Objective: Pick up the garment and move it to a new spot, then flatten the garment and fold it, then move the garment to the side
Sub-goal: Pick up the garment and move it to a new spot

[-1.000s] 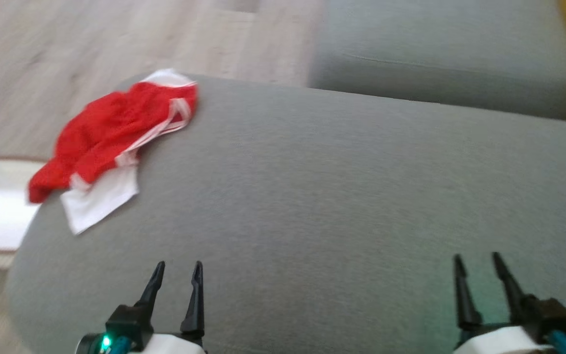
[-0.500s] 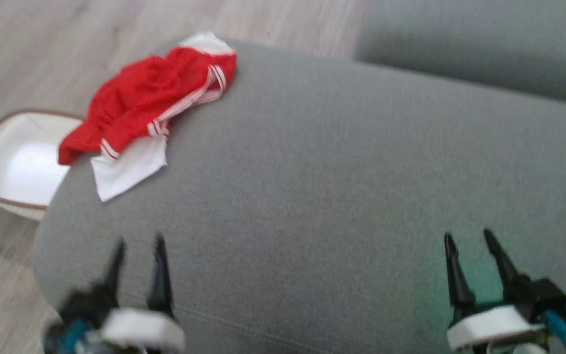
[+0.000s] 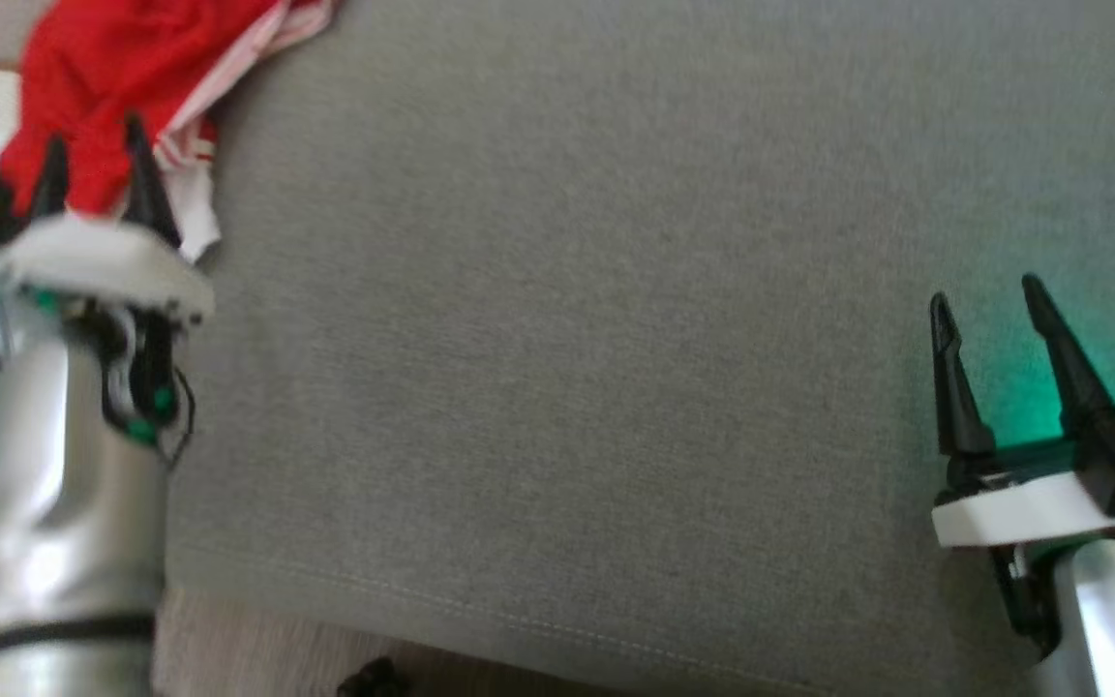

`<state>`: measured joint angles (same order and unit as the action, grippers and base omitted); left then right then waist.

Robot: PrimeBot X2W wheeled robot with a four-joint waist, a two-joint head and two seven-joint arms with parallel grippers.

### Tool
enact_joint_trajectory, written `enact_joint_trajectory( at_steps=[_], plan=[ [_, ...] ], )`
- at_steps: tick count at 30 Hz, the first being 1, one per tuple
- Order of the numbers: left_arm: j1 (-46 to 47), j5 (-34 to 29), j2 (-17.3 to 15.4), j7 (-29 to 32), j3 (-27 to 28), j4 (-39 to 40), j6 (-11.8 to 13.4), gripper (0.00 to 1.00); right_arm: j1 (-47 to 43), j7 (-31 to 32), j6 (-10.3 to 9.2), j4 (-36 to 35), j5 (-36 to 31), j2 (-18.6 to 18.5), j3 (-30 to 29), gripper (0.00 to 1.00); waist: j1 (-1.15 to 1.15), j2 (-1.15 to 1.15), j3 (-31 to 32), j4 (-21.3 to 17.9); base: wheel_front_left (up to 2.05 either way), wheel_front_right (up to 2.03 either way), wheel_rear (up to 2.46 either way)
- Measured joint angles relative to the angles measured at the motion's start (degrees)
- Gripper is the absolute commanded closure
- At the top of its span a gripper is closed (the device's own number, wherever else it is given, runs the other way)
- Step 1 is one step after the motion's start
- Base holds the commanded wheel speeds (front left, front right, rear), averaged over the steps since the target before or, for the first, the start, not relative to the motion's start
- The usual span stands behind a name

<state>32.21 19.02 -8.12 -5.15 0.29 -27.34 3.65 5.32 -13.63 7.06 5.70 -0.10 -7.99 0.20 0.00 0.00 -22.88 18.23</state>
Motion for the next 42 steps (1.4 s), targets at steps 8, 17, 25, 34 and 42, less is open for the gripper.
enact_joint_trajectory(
  at_steps=[8,17,25,34,42],
  plan=[
    [14.26,-0.24,-2.66,9.61,-1.33,-22.47,-1.58,0.00,0.29,3.15,0.00,-4.88,0.02,-1.79,1.83,0.00,0.00,0.00,-4.85,-2.89,0.00,0.00,0.00],
    [18.91,-1.29,-4.17,7.38,-2.37,-32.74,-3.13,1.00,0.06,4.07,0.00,-6.35,0.78,-1.22,0.49,0.00,0.00,0.00,-3.92,-5.21,0.00,0.00,0.00],
    [24.98,-0.87,-5.42,6.91,-6.30,-27.04,-10.23,1.00,-1.32,1.69,0.00,-2.00,2.15,2.53,0.14,0.00,0.00,0.00,3.53,-6.22,0.00,0.00,0.00],
    [22.93,10.55,-8.50,25.85,-21.61,4.38,-10.91,1.00,-2.89,-0.19,0.00,2.79,4.22,4.71,0.54,0.00,0.00,0.00,12.51,-8.15,0.00,0.00,0.00],
    [13.02,24.62,-21.41,44.36,-21.59,37.33,-11.12,1.00,-6.50,-0.58,0.00,3.96,5.95,5.26,-0.05,0.00,0.00,0.00,17.11,-11.41,0.00,0.00,0.00]
  ],
)
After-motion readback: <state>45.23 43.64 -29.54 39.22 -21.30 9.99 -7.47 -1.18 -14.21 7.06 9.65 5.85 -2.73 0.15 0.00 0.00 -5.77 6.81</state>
